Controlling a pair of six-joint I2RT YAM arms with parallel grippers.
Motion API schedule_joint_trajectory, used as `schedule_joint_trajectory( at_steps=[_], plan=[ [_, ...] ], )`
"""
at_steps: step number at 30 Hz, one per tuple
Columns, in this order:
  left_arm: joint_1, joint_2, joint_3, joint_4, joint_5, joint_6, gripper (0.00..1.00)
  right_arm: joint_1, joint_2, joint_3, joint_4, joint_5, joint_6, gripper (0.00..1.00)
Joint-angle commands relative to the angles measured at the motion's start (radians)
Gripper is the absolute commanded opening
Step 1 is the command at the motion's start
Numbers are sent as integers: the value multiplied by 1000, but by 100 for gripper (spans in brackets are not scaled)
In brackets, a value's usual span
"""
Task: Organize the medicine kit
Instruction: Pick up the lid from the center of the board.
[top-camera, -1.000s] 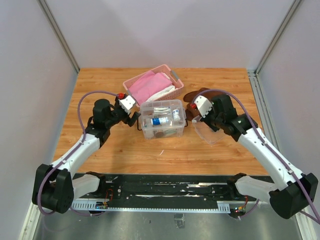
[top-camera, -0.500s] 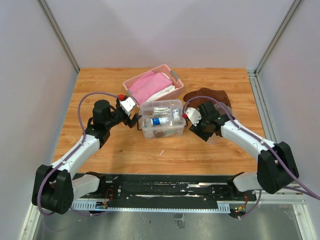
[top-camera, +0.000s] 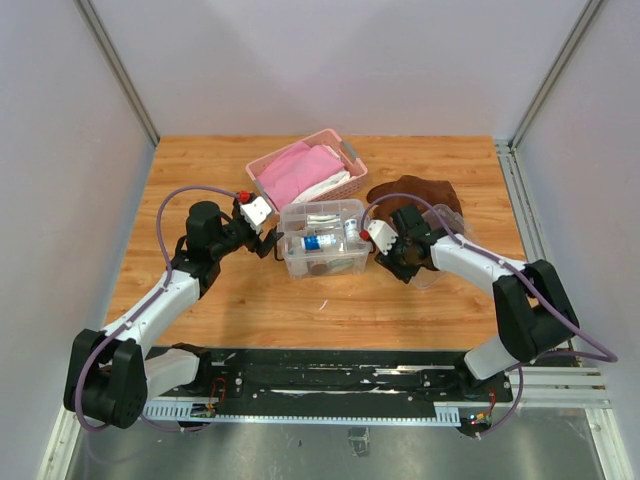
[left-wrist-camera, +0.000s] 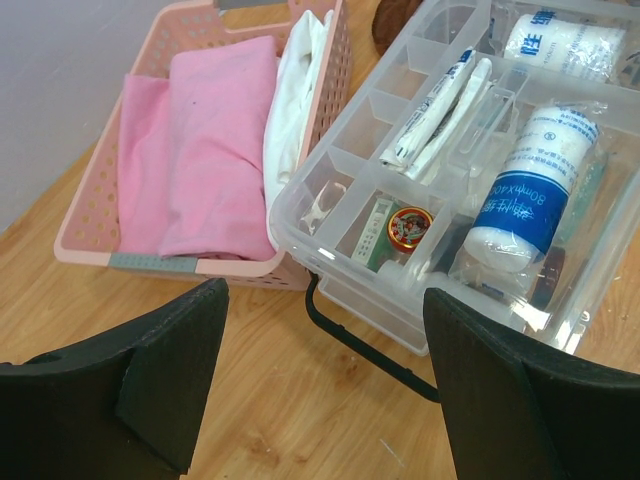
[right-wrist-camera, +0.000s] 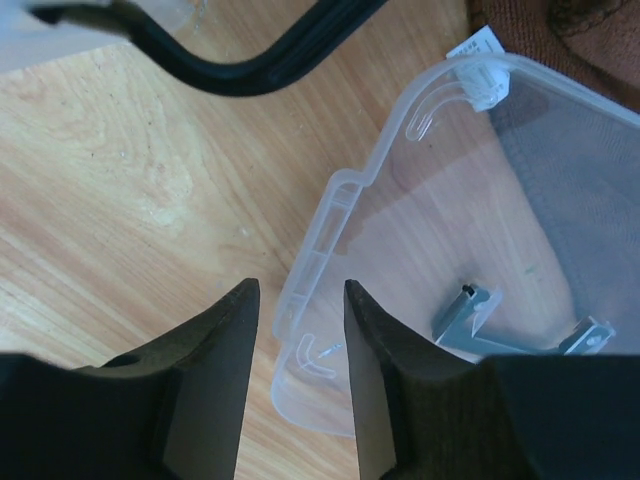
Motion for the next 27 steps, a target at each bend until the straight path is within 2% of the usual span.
schedule_joint_trajectory(
  at_steps=[1,7,11,17,27],
  plan=[
    [-1,-11,-14,34,12,7,83,-23,27,-16,27,-41,-21,37],
    [-1,-15,-15,34,11,4,83,-25,34,-33,68,-28,-24,28],
    [-1,-20,-17,34,10,3,83,-61,1,-55,84,-49,-22,26],
    [-1,-16,-16,33,14,2,83,-147,-84,-110,122,-174,-43,25],
    [-1,-19,-22,33,7,9,83,-155,-50,-157,167,-119,-84,23]
  ],
)
